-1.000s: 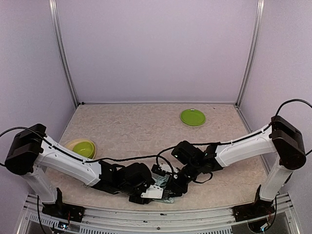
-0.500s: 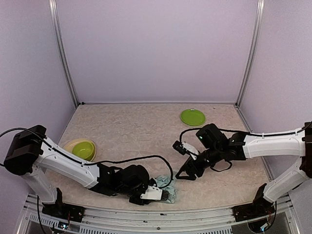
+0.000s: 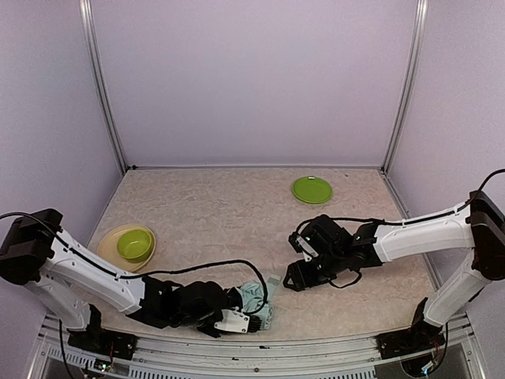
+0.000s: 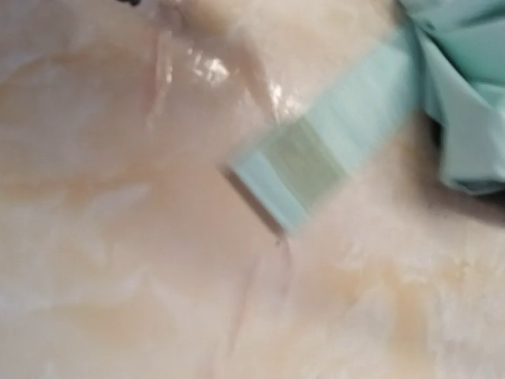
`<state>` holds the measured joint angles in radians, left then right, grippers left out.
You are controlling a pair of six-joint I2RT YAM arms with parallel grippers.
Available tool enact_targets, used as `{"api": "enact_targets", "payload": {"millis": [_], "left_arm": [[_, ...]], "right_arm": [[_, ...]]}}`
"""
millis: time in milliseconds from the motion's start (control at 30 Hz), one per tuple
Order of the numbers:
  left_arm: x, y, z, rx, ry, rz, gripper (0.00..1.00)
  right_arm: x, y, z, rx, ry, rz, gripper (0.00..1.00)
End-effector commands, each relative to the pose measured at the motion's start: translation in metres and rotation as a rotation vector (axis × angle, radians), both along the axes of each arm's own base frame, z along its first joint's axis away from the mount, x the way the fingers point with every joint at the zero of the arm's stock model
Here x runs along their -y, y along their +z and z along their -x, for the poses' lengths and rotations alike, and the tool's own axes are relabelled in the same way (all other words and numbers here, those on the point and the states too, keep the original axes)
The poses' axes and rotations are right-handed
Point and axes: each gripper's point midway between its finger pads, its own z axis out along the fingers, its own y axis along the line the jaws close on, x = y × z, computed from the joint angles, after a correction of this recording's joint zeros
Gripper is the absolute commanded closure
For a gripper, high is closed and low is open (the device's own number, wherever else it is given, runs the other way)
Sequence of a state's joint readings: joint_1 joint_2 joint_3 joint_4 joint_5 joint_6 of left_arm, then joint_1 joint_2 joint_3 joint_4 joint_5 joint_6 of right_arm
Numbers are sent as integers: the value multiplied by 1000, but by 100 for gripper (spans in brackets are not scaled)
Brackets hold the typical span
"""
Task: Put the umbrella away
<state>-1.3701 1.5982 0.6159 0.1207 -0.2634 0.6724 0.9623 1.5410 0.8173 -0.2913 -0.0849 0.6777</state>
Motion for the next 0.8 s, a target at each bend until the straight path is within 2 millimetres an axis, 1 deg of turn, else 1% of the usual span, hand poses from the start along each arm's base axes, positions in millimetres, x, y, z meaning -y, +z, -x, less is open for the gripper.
{"api": "enact_targets", "payload": {"millis": [0,33,67,100,167,300,367,433,467,500,567,633,667,700,767], "left_arm": [[-39,-10,-17,140,68,-122,100],[-35,-5,-16,128,67,-97,100],[-30,0,-13,109,61,-69,100],[-26,6,-10,85,52,-38,100],[-19,18,-6,36,41,22,100],[-21,31,-11,3,63,67,100],[-22,38,-10,-11,60,84,100],[-22,50,-10,-22,45,120,100],[-23,51,-9,-30,35,125,100],[-24,49,-8,-36,25,121,100],[-29,38,-8,-51,22,89,100],[-32,25,-6,-87,15,48,100],[-33,21,-3,-103,4,31,100],[-32,16,-1,-118,-4,16,100],[-32,10,-4,-150,16,-2,100]], "right_arm": [[4,3,5,-26,-106,-92,40],[0,4,6,-22,-88,-125,40],[-11,10,9,-12,-32,-179,40],[-22,18,12,12,45,-231,40],[-31,32,14,103,156,-299,38],[-33,68,14,403,331,-410,36],[-32,85,20,560,434,-452,35],[-27,95,20,740,518,-436,34],[-26,96,21,810,550,-425,34],[-24,94,21,861,578,-407,34],[-26,81,24,895,646,-374,34],[-33,60,31,848,722,-344,35],[-37,52,32,825,733,-323,36],[-40,45,35,809,741,-310,36],[-44,38,44,815,770,-305,36]]}}
